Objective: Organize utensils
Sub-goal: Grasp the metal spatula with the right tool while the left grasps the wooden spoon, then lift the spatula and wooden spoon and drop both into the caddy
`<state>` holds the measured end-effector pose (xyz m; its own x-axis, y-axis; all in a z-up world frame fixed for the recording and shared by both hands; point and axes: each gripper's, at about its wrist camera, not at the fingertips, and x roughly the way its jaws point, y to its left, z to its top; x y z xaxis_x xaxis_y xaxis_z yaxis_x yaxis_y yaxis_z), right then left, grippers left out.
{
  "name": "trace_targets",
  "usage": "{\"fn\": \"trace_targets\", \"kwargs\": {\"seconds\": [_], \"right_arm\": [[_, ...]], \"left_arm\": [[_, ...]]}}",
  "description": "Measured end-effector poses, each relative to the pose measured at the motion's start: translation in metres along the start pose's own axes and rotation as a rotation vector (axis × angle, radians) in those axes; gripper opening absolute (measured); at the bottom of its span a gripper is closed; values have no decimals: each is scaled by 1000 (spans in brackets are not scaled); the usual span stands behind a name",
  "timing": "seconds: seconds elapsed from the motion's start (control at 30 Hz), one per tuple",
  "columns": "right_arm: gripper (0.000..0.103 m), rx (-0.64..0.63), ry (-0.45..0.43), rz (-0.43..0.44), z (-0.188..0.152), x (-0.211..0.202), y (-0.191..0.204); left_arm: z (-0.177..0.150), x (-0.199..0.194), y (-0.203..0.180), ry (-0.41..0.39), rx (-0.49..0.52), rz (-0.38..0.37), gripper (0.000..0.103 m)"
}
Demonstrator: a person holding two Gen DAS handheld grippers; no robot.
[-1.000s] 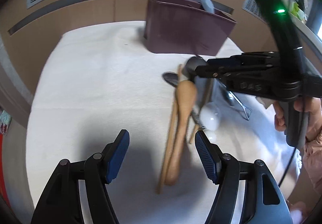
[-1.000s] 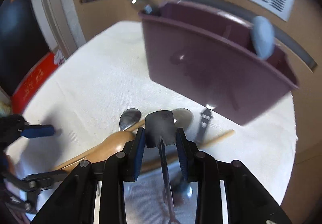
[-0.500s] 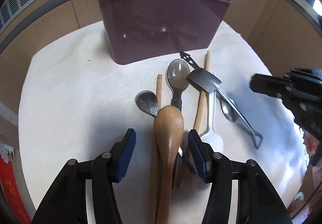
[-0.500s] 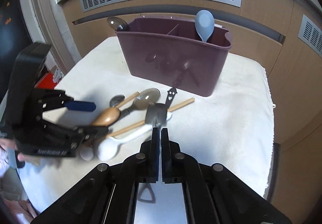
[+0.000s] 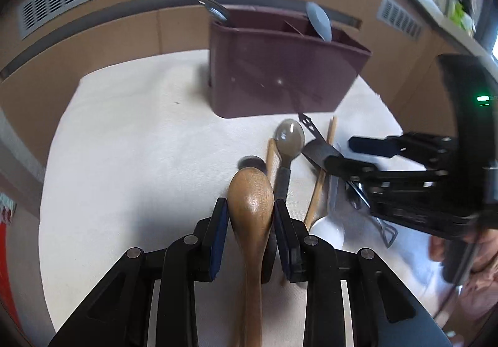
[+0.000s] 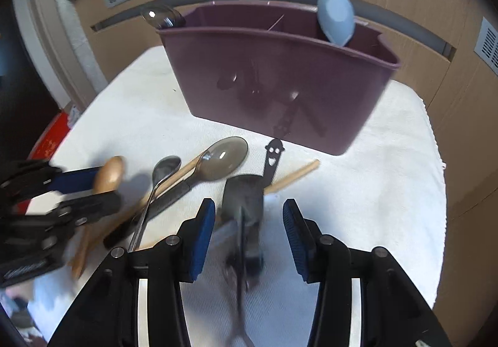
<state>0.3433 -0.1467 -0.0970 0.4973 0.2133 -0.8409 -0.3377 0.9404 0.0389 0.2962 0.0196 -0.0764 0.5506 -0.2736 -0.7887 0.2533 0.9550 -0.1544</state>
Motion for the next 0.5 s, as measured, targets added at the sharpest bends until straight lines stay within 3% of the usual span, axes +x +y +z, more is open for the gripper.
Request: {"fn": "trace_targets", "kwargs": {"seconds": [0.17,0.23,0.27,0.5], "right_arm": [[42,4,48,-27,4,18,10],[35,4,42,-32,3,16,10],[26,-3,39,-35,2,13,9],[25,7,-39,12,-16,-27,-6]], "left_arm": [[-6,-11,3,-35,-28,8,30],[-7,-16,6,-41,-36,6,30],[-8,-18,7,-45,-37,5,30],[-10,-30,3,-79,-40,-13,30]]}}
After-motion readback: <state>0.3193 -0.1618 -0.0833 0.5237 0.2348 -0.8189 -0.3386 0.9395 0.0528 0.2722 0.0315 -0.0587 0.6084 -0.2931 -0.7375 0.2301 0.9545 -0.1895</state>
